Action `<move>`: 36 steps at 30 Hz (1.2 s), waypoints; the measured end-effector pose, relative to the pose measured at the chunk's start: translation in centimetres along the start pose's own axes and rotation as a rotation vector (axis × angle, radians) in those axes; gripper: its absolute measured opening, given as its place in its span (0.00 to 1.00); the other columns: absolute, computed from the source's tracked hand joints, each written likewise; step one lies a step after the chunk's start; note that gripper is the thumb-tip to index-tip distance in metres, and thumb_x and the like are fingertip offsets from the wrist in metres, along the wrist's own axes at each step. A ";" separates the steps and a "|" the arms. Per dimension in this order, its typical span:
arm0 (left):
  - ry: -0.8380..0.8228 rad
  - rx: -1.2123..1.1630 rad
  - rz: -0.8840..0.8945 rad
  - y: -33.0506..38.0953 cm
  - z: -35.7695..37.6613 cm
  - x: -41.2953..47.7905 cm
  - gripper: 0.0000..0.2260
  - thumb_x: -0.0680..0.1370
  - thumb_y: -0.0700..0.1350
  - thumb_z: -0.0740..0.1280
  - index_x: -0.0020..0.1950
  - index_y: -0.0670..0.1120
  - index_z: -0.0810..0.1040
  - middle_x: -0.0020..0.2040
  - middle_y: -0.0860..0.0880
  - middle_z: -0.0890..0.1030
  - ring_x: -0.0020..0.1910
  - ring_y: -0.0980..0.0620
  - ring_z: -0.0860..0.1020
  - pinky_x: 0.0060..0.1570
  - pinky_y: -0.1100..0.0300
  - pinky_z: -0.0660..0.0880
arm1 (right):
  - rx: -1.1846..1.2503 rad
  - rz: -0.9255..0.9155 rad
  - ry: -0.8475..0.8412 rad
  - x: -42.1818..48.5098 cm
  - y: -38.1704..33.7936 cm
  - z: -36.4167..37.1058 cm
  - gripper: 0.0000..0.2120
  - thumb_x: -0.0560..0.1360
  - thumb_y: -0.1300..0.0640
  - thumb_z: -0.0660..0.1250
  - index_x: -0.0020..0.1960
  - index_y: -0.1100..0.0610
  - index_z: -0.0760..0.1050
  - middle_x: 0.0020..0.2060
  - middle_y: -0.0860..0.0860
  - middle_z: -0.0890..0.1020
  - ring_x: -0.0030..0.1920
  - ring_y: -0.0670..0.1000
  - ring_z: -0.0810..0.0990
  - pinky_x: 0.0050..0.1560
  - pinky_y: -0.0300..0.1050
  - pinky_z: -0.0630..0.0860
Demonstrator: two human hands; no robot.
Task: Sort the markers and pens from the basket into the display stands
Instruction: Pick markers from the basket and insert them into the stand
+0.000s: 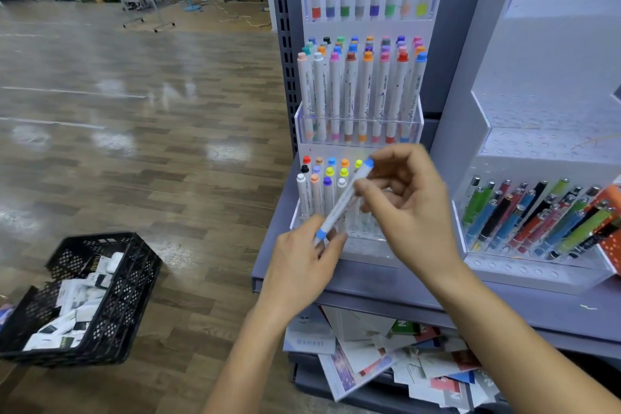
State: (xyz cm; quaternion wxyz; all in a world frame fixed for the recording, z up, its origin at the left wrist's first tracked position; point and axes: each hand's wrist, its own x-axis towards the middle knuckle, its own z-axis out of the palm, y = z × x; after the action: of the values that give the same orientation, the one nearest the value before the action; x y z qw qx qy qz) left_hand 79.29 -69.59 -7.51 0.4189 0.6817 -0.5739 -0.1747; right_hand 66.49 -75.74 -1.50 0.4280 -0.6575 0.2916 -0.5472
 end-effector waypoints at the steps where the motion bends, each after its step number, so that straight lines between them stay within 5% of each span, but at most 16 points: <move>1: 0.014 -0.017 -0.025 -0.2 -0.1 -0.1 0.11 0.76 0.48 0.68 0.37 0.49 0.70 0.29 0.55 0.74 0.29 0.54 0.72 0.31 0.61 0.67 | 0.026 -0.021 0.037 0.2 -0.3 -0.3 0.12 0.70 0.63 0.68 0.48 0.51 0.71 0.41 0.46 0.78 0.39 0.47 0.79 0.38 0.54 0.79; 5: 0.106 -0.050 -0.084 -1.2 -0.9 -0.4 0.14 0.75 0.51 0.69 0.35 0.48 0.69 0.27 0.52 0.71 0.27 0.53 0.68 0.28 0.64 0.65 | -0.012 -0.137 0.160 1.1 -0.9 -1.7 0.14 0.72 0.65 0.67 0.49 0.49 0.70 0.43 0.46 0.77 0.43 0.46 0.78 0.39 0.51 0.79; 10: 0.146 -0.060 -0.049 -1.7 -1.5 -0.3 0.22 0.78 0.58 0.60 0.33 0.42 0.63 0.26 0.52 0.62 0.27 0.55 0.60 0.27 0.63 0.58 | -0.331 -0.300 0.129 1.0 0.8 -1.5 0.12 0.72 0.67 0.67 0.51 0.55 0.71 0.42 0.42 0.75 0.40 0.44 0.77 0.42 0.31 0.74; 19: 0.145 -0.114 0.035 -1.7 -1.5 -0.4 0.27 0.76 0.61 0.53 0.36 0.37 0.68 0.29 0.43 0.66 0.28 0.56 0.62 0.29 0.63 0.59 | -0.689 -0.331 -0.060 0.3 4.0 -0.8 0.07 0.72 0.60 0.67 0.49 0.58 0.75 0.40 0.49 0.79 0.35 0.47 0.74 0.39 0.44 0.73; 23: 0.138 -0.232 0.019 -1.8 -1.4 -0.5 0.16 0.76 0.58 0.52 0.37 0.49 0.71 0.26 0.50 0.64 0.27 0.54 0.62 0.29 0.56 0.60 | -0.790 -0.343 -0.050 0.6 4.3 -0.9 0.04 0.72 0.58 0.68 0.47 0.56 0.77 0.40 0.49 0.79 0.35 0.43 0.67 0.37 0.46 0.73; 26: 0.121 -0.276 0.044 -1.6 -1.2 -0.4 0.12 0.77 0.56 0.53 0.40 0.53 0.72 0.26 0.52 0.64 0.26 0.48 0.62 0.27 0.50 0.62 | -0.732 -0.352 -0.017 0.6 3.8 -1.1 0.06 0.75 0.55 0.65 0.46 0.57 0.79 0.39 0.48 0.79 0.35 0.41 0.66 0.38 0.40 0.71; 29: 0.095 -0.259 0.123 -0.7 -1.1 -0.4 0.10 0.78 0.55 0.54 0.45 0.55 0.73 0.29 0.46 0.69 0.27 0.43 0.68 0.27 0.47 0.68 | -0.453 -0.260 -0.035 -0.1 1.7 -1.2 0.09 0.74 0.52 0.66 0.52 0.54 0.78 0.41 0.46 0.80 0.37 0.43 0.76 0.41 0.32 0.72; 34: 0.051 -0.159 0.233 0.7 -0.5 -0.5 0.10 0.80 0.52 0.56 0.49 0.53 0.76 0.36 0.54 0.76 0.34 0.52 0.75 0.36 0.51 0.73 | -0.185 -0.166 -0.138 -1.1 0.1 -0.7 0.13 0.72 0.63 0.69 0.54 0.51 0.76 0.44 0.43 0.82 0.42 0.41 0.81 0.45 0.32 0.75; 36: 0.081 -0.067 0.273 0.8 -0.2 -0.4 0.11 0.80 0.51 0.58 0.51 0.48 0.78 0.41 0.54 0.78 0.41 0.53 0.76 0.41 0.57 0.72 | -0.114 -0.134 -0.085 -0.9 -0.1 -1.0 0.12 0.72 0.63 0.68 0.53 0.51 0.76 0.41 0.41 0.81 0.43 0.43 0.82 0.45 0.39 0.79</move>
State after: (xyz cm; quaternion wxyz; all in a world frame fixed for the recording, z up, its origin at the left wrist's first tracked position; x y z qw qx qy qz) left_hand 78.82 -69.14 -6.85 0.4840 0.5895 -0.6377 -0.1074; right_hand 65.29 -75.21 -1.77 0.3643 -0.7215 0.2589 -0.5289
